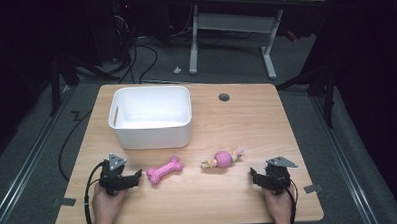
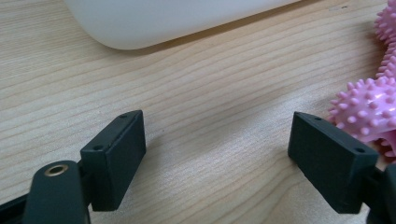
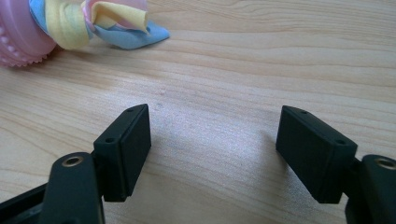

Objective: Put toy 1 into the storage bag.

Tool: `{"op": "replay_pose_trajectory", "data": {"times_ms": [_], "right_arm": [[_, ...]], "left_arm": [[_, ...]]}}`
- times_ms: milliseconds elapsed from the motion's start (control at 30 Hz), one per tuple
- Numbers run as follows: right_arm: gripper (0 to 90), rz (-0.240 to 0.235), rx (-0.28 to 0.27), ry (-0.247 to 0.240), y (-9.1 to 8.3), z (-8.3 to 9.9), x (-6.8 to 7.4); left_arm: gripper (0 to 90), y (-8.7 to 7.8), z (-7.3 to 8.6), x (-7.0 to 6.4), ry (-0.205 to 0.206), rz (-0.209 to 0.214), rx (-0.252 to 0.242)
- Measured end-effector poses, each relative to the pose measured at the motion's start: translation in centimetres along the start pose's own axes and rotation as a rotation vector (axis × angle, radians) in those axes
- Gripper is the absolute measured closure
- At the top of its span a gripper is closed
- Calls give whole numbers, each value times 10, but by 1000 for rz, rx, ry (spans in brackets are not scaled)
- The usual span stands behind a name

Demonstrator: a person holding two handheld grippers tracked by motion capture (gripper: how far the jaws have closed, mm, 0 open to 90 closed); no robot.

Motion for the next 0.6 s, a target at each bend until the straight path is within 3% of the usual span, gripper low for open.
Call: {"op": "replay_pose_trajectory", "data": {"times_ms": [600], "right_arm": [[259,-7,1,-8,0,0,1]], "left_arm": [[187,1,-1,0,6,9,3]]}}
Point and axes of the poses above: each handheld gripper's, and its own axes: y roughly forward along the jaws, z roughly out of its underside, x roughly to its left, the point moved 6 cm from there along y, roughly forward along the jaws, and after that the axes turned 3 degrees about z, right-handed, at the moved point
